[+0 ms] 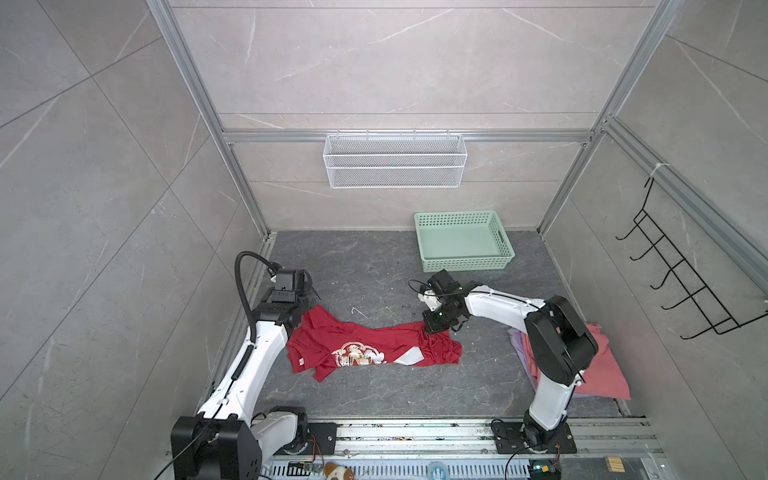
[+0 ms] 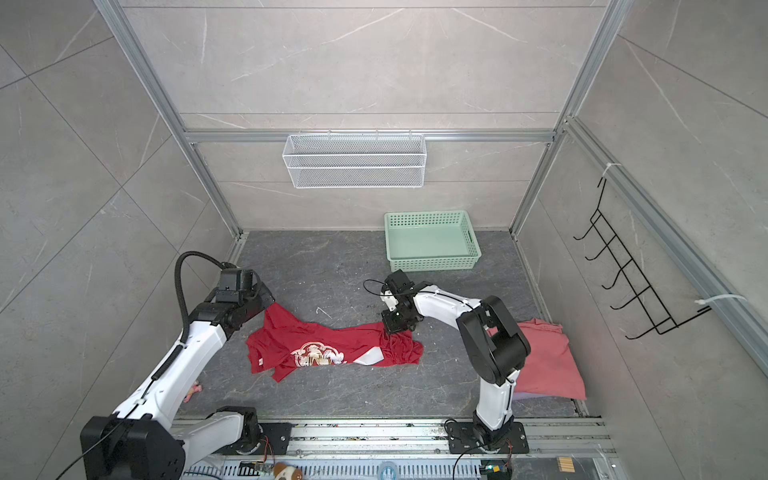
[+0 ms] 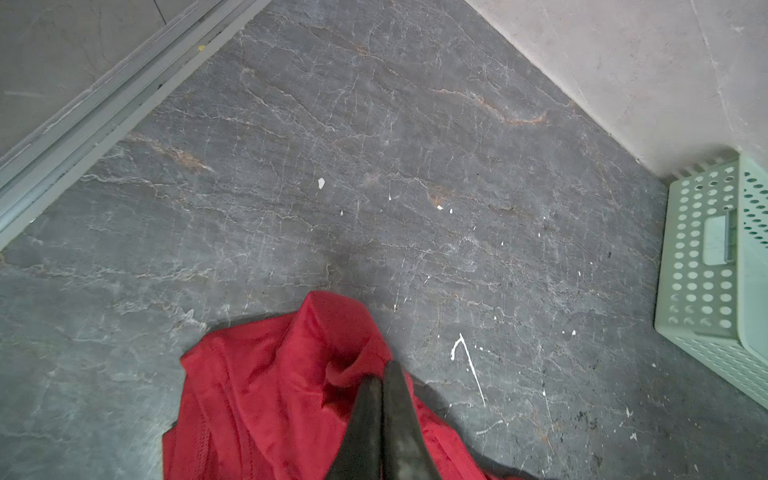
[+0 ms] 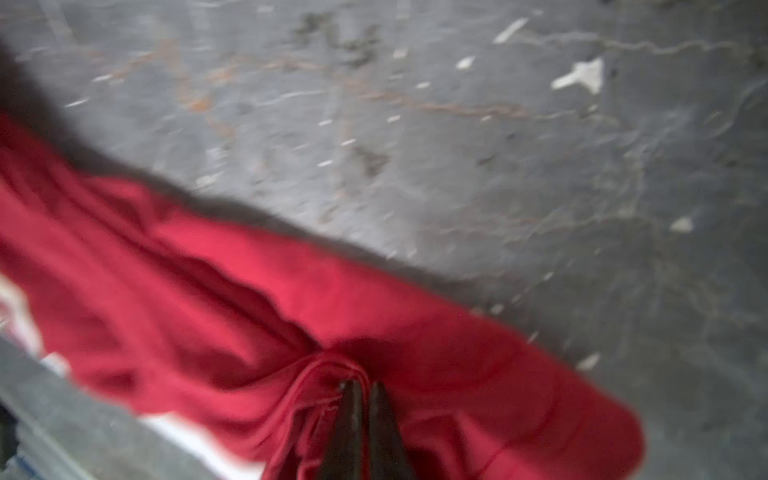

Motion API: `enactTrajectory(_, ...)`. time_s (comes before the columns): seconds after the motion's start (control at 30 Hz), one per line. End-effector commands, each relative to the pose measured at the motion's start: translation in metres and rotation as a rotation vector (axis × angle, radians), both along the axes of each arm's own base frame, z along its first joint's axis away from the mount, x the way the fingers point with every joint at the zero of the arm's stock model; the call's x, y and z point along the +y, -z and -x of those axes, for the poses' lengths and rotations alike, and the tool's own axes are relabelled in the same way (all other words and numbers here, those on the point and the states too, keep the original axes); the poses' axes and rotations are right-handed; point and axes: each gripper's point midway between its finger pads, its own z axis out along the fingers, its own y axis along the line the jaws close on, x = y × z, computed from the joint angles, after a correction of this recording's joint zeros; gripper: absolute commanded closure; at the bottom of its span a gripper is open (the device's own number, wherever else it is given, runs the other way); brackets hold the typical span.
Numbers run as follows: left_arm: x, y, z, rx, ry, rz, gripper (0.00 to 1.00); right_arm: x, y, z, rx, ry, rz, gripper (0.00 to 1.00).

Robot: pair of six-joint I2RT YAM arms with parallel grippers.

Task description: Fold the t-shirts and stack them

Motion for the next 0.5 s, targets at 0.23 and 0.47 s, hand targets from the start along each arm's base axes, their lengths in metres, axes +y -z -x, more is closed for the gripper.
enactTrajectory(0.23,-0.007,-0.009,-0.042,-0.074,0.002,0.045,1.0,-0.009,-0.057,-0.061,-0.255,0.126,0.02,0.52)
enactTrajectory(0.47,-0.007,-0.012,-0.038,-0.084,0.006,0.046,1.0,-0.008,-0.087,-0.005,-0.2,0.299,-0.138,0.57)
